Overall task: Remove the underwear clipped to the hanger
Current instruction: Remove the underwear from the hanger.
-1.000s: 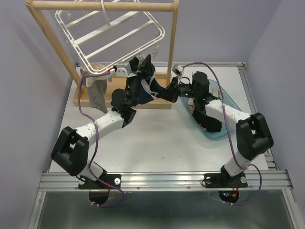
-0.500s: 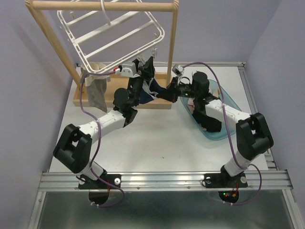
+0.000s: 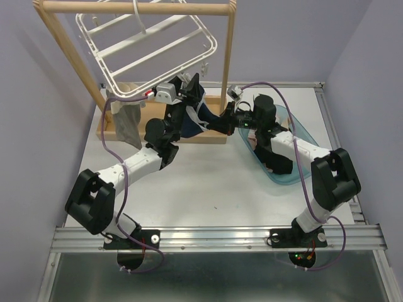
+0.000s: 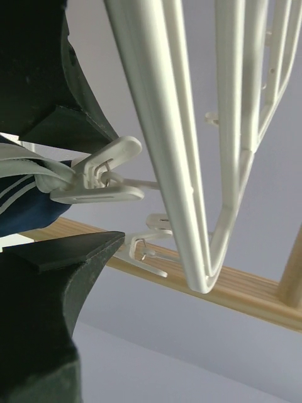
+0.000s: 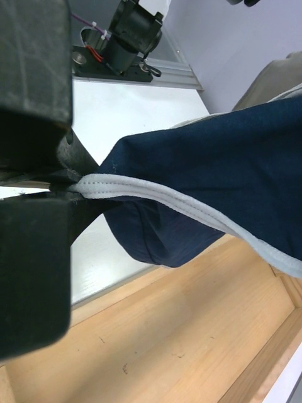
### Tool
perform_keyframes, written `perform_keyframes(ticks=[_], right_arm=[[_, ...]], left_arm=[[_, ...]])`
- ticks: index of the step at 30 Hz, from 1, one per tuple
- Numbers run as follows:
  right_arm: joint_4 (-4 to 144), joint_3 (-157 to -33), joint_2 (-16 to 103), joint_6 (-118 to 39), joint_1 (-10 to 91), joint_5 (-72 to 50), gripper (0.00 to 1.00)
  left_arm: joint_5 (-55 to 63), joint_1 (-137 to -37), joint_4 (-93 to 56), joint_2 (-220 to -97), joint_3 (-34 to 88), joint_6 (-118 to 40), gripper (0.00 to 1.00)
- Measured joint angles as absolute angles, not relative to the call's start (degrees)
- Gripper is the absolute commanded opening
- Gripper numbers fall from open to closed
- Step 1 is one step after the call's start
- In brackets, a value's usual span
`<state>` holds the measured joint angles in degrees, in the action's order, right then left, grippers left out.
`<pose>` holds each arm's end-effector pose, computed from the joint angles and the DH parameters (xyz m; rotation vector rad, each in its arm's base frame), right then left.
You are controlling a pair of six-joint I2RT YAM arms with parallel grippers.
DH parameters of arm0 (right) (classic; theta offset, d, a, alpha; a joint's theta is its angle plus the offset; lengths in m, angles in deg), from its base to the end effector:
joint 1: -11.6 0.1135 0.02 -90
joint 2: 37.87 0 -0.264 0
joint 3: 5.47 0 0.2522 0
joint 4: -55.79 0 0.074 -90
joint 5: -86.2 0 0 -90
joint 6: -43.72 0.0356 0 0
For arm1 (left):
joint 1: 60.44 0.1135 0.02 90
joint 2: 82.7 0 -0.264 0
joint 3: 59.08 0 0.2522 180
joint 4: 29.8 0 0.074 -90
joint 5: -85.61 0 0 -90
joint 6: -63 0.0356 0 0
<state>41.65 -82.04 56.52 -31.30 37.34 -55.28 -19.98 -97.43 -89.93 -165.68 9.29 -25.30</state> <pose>0.3268 0.1885 0.2934 -0.8767 1.5366 1.2546 0.2515 -0.1775 0.3892 0.0120 0.8213 -0.4758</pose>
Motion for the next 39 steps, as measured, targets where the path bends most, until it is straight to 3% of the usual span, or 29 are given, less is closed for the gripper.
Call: perform_keyframes(ticks=[10, 14, 18, 27, 29, 32, 33, 34, 36, 39], right_arm=[[41.7, -82.0, 57.5, -31.3, 37.3, -55.3, 0.01], [41.7, -82.0, 57.5, -31.3, 37.3, -55.3, 0.01], [41.6, -82.0, 57.5, -31.3, 37.3, -55.3, 0.00], [41.7, -82.0, 57.5, -31.3, 37.3, -55.3, 0.01], [41.7, -82.0, 57.5, -31.3, 37.3, -55.3, 0.00], [41.7, -82.0, 57.5, -31.3, 37.3, -55.3, 0.00], [41.7, -82.0, 57.5, -31.3, 37.3, -55.3, 0.00], [41.7, -82.0, 57.5, -31.4, 37.3, -55.3, 0.00], [41.7, -82.0, 57.5, -31.7, 37.3, -55.3, 0.00], [41.9, -82.0, 57.5, -32.4, 37.3, -55.2, 0.00]], left_arm=[[-20.0, -97.4, -90.2, -163.1, 8.7, -23.9, 0.61], [-19.9, -97.4, -90.2, -163.1, 8.7, -23.4, 0.56], [-19.7, -97.4, -90.2, -163.1, 8.7, -23.0, 0.48], [-19.6, -97.4, -90.2, -163.1, 8.7, -22.7, 0.08], [-19.7, -97.4, -90.2, -163.1, 8.7, -22.7, 0.08], [-19.6, -97.4, -90.1, -162.8, 8.7, -22.7, 0.33], [-19.6, -97.4, -90.1, -162.6, 8.7, -22.8, 0.44], [-19.7, -97.4, -90.0, -162.3, 8.7, -22.9, 0.65], [-19.9, -97.4, -89.9, -161.5, 8.4, -23.9, 0.81], [-21.0, -97.4, -90.0, -159.3, 6.5, -24.6, 0.86]])
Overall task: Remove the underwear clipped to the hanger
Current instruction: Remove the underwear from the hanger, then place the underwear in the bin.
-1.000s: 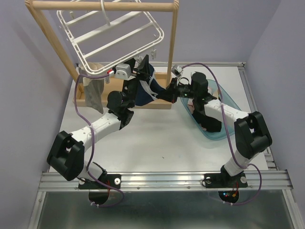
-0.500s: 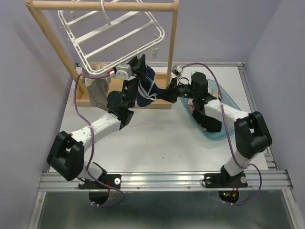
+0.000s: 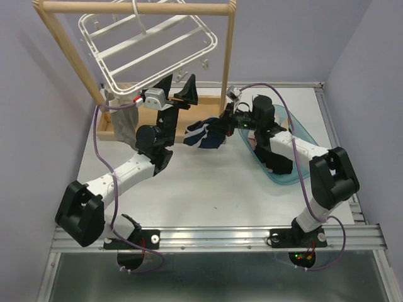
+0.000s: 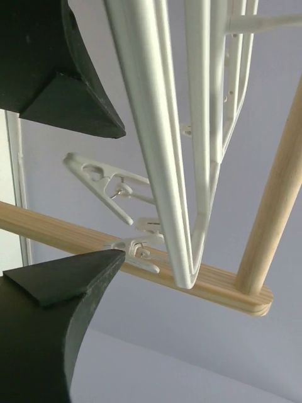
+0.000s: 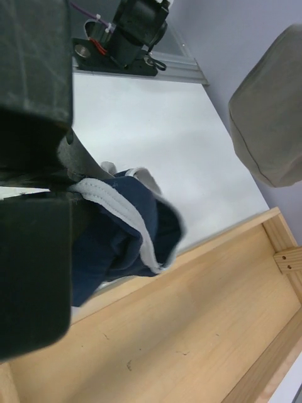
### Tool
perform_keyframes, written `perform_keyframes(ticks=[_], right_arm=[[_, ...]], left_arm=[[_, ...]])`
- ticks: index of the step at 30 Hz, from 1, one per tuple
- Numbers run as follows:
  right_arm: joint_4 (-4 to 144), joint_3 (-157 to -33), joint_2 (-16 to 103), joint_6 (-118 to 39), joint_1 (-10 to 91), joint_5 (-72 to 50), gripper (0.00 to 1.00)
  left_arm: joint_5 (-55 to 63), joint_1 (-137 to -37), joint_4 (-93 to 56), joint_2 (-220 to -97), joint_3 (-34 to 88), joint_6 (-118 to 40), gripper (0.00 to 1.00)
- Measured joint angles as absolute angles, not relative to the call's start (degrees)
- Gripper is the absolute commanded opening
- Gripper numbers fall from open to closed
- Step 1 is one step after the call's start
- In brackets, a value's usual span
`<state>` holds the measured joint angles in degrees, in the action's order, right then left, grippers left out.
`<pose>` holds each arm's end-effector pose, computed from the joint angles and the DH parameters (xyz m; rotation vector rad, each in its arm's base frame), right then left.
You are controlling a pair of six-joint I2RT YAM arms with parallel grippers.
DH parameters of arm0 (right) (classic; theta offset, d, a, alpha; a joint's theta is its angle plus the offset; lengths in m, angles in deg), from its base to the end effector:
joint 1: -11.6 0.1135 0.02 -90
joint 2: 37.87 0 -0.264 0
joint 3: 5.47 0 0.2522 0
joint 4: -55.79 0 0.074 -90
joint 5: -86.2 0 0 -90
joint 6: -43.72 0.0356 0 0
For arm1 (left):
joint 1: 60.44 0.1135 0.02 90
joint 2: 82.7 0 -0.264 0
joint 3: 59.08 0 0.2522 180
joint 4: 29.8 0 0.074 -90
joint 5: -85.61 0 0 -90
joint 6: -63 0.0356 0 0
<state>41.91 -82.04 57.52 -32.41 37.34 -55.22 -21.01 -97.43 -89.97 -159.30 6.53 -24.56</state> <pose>0.3296 0.1898 0.2867 -0.8851 1.5477 1.2457 0.2274 -0.1586 0.4041 -0.0230 0.7667 -0.4702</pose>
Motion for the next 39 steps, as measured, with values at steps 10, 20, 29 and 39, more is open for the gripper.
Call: perform_keyframes(ticks=[10, 20, 29, 39], right_arm=[[47.2, -82.0, 57.5, -39.1, 37.3, -54.8, 0.01], [57.6, -82.0, 54.1, -50.2, 37.3, -53.8, 0.00], [65.4, -78.5, 47.3, -58.3, 37.3, -52.5, 0.00], [72.7, -75.4, 40.8, -64.3, 37.1, -47.2, 0.00]], left_arm=[[-23.3, -97.4, -90.0, -147.9, 1.0, -30.7, 0.88], [-24.4, -97.4, -90.1, -140.8, -4.5, -35.6, 0.89], [-25.9, -97.4, -81.3, -137.2, -8.9, -38.2, 0.91], [-29.8, -97.4, -70.2, -133.3, -10.8, -38.7, 0.91]])
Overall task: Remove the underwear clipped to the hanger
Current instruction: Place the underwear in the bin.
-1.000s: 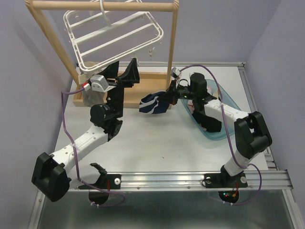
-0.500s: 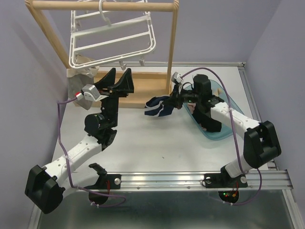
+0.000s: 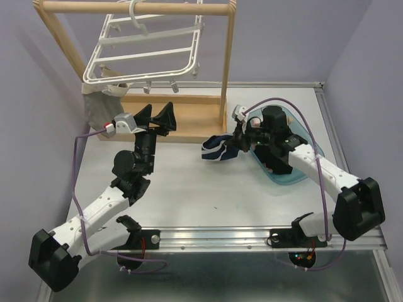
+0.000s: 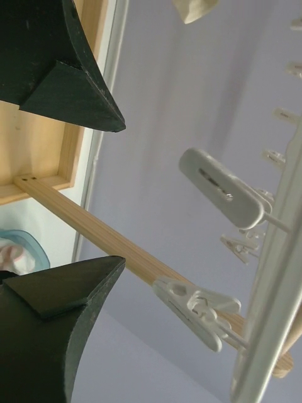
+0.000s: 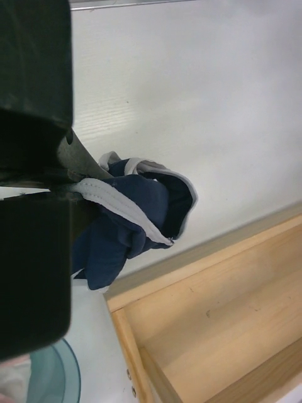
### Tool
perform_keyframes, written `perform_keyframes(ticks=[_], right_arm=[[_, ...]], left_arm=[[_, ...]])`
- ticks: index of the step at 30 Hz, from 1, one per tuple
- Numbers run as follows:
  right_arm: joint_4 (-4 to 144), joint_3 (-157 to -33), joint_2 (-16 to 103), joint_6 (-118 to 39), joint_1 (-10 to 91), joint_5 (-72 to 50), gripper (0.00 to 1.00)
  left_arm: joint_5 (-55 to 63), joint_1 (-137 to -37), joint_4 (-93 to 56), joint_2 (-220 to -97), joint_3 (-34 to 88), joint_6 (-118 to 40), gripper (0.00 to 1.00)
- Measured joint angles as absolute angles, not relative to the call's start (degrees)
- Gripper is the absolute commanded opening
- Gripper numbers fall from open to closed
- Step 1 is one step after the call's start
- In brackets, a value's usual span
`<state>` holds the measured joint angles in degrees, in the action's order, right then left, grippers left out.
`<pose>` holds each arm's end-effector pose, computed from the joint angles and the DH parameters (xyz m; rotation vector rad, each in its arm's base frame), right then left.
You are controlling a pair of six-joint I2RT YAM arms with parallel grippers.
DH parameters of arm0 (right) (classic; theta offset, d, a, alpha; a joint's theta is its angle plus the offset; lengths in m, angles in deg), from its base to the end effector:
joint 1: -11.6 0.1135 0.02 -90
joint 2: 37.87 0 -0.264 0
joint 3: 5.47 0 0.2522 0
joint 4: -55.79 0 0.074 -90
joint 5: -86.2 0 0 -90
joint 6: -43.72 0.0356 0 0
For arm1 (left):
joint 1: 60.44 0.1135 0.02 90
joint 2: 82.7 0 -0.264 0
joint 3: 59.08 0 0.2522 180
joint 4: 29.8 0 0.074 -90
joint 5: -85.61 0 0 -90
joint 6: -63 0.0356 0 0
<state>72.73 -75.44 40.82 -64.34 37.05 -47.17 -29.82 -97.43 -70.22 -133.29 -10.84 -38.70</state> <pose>0.2672 0.1542 0.2909 -1.1603 1.6090 0.8417 0.1593 -0.1009 0.3726 -0.2106 0.9730 -0.5789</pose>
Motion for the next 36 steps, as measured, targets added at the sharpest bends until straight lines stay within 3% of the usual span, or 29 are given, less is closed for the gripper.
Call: perform_keyframes(ticks=[6, 15, 22, 34, 36], right_arm=[[75.7, -75.0, 34.3, -65.9, 35.3, -43.8, 0.01], [78.0, -75.0, 26.2, -66.0, 21.7, -37.6, 0.02], [79.9, -75.0, 24.7, -67.1, 10.8, -34.9, 0.02], [81.2, -74.5, 28.6, -69.5, -0.1, -31.4, 0.03], [81.1, -74.5, 28.6, -69.8, -0.6, -31.4, 0.14]], left_arm=[[-29.8, -97.4, -61.0, -127.4, -10.9, -38.4, 0.92], [-24.4, -97.4, -42.2, -118.2, -9.3, -32.8, 0.92], [-23.4, -97.4, -26.1, -112.2, -8.3, -27.1, 0.93], [-23.5, -97.4, -17.2, -97.7, -15.0, -24.7, 0.95], [-23.5, -97.4, -17.1, -97.4, -15.0, -24.5, 0.95]])
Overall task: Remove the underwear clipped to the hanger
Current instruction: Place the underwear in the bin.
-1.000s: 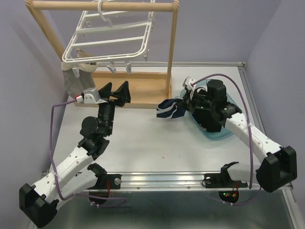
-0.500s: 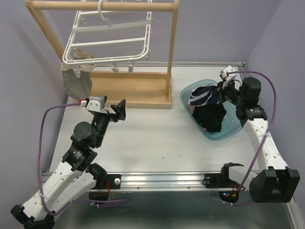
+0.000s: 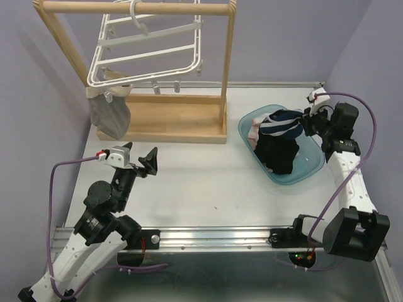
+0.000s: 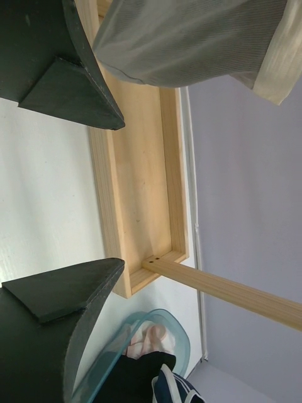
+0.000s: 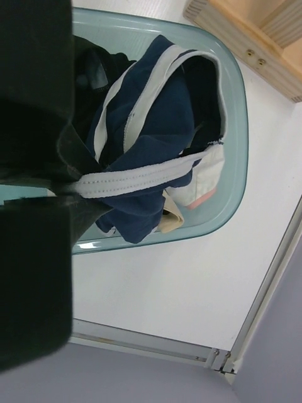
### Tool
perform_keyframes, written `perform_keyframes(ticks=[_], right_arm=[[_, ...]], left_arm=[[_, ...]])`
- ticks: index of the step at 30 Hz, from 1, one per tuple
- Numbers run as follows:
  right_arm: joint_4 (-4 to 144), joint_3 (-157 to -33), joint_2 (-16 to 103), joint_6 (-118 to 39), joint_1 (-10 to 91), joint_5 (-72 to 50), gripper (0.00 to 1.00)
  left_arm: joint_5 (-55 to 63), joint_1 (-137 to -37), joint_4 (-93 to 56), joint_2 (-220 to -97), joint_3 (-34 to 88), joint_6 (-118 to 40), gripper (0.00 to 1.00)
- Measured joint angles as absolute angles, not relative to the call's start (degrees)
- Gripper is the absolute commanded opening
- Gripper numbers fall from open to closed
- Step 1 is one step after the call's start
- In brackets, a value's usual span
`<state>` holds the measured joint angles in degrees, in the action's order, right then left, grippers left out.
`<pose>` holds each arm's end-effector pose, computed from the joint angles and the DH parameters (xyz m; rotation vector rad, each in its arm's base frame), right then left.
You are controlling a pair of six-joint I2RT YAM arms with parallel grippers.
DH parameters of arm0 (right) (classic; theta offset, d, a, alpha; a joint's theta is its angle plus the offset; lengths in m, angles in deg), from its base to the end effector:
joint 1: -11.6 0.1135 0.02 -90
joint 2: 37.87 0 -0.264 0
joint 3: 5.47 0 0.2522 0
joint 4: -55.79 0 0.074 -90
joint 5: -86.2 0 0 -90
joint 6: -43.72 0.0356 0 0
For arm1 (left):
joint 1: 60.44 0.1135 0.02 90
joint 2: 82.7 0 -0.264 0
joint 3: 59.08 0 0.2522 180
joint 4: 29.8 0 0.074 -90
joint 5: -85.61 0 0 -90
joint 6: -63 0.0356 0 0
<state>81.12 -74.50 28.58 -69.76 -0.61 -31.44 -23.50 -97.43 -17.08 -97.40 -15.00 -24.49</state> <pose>0.2613 -0.0396 0.3261 -0.4948 1.8561 0.0576 0.0769 -0.0434 0.3351 0.1590 1.2927 -0.3014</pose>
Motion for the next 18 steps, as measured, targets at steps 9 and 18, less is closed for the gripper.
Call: perform_keyframes(ticks=[9, 18], right_arm=[[83.3, -74.5, 29.3, -72.8, -1.5, -31.2, 1.00], [84.5, -74.5, 21.2, -68.9, -1.7, -40.1, 1.00]], left_arm=[[-24.1, -97.0, -15.9, -97.0, -15.0, -24.5, 0.95], [-25.9, -95.9, -15.7, -93.3, -15.0, -24.9, 0.99]])
